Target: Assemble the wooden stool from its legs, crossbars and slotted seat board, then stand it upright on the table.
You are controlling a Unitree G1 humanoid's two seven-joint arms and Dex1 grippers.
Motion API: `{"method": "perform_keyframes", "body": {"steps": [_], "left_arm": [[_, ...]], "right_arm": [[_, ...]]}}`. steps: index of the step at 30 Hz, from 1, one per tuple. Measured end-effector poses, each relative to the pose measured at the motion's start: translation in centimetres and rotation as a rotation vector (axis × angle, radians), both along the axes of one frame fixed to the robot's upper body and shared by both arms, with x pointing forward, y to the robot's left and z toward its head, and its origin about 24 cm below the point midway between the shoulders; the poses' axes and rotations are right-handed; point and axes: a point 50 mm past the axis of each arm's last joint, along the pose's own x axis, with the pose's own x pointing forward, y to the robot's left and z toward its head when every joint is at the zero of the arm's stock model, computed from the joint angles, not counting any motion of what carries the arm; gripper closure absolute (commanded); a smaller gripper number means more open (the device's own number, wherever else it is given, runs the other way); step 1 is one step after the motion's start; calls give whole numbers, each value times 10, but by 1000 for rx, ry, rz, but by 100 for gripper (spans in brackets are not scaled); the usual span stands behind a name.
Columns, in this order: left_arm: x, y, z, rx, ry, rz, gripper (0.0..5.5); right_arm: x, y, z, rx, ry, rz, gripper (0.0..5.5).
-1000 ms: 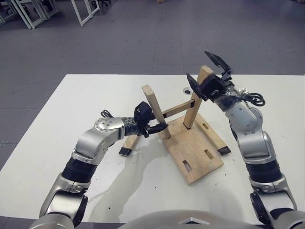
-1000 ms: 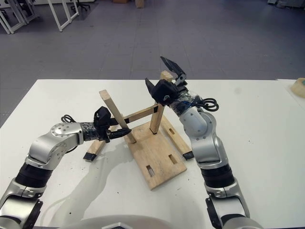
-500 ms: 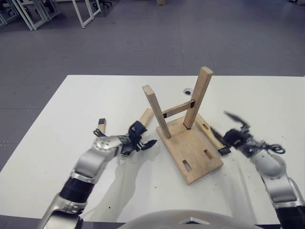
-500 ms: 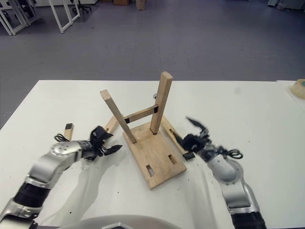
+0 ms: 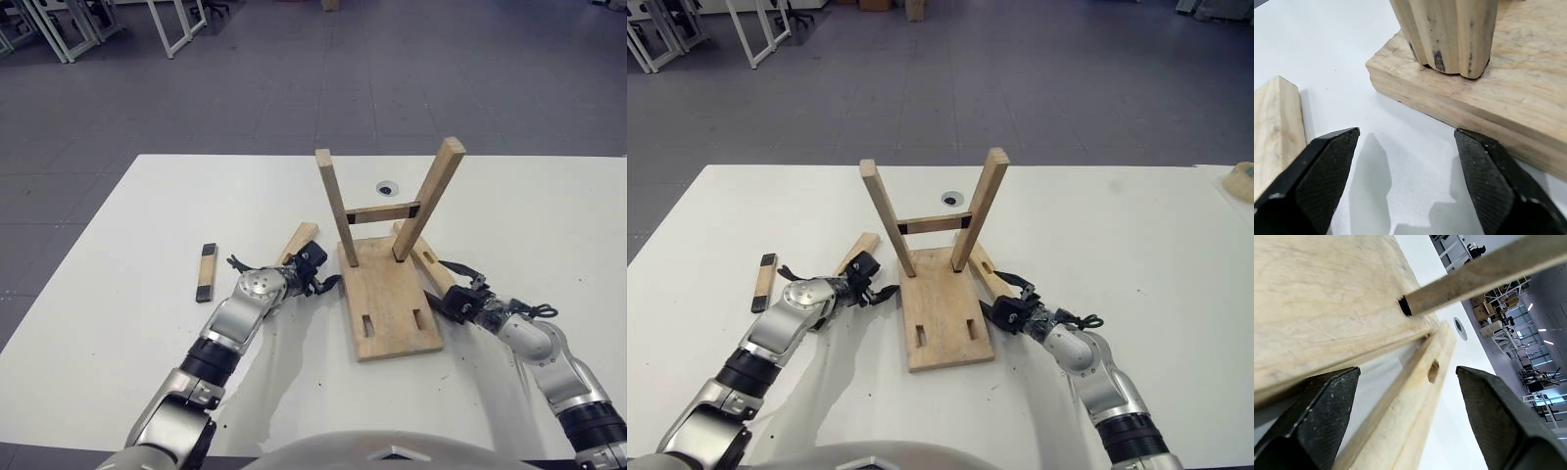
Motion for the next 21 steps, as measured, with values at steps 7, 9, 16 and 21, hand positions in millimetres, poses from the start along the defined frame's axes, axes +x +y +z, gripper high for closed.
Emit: {"method": "perform_keyframes", "body": {"steps": [7, 9, 16, 21], "left_arm": [[11, 41, 31, -9, -148, 173, 189], [15, 63, 59, -43, -257, 265, 189], [-2, 124, 98, -27, -446, 537, 189], [-38, 152, 59, 47, -313, 741, 189]], "right_arm": [[22, -12, 34, 333, -47, -327, 186], [25, -22, 50, 455, -87, -472, 186], [79, -15, 214, 814, -505, -439, 186], [89, 9, 279, 951, -549, -292, 186]]}}
